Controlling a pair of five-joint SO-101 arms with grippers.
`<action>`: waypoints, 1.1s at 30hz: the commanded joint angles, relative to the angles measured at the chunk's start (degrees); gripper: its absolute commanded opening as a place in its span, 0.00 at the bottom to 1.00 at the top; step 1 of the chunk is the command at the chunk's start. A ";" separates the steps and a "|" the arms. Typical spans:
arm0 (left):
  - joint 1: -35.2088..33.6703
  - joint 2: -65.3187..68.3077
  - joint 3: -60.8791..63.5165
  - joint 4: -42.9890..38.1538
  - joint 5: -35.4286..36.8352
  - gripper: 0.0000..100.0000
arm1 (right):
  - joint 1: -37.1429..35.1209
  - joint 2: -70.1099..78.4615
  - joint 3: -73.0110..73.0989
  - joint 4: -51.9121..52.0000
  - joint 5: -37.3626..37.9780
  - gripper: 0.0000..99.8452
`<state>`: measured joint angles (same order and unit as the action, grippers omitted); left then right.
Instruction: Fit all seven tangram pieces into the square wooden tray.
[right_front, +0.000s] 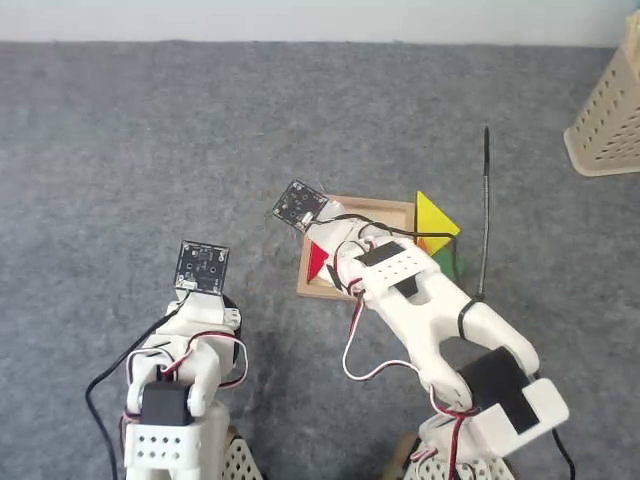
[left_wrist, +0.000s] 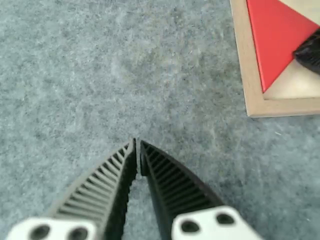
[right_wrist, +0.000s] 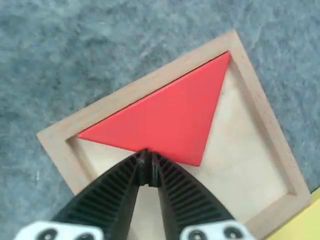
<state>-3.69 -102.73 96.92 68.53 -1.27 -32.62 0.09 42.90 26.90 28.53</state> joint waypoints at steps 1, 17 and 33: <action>-0.26 -0.18 -0.31 0.26 0.53 0.01 | -0.57 -1.10 -1.93 1.63 0.62 0.01; -0.26 -0.18 -0.31 0.26 0.53 0.01 | 21.76 -29.05 8.18 25.36 0.26 0.01; -0.26 -0.18 -0.31 0.26 0.53 0.01 | 21.58 -22.64 11.69 15.43 -9.93 0.16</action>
<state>-3.69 -102.73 96.92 68.53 -1.27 -11.87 -22.24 54.95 44.48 19.21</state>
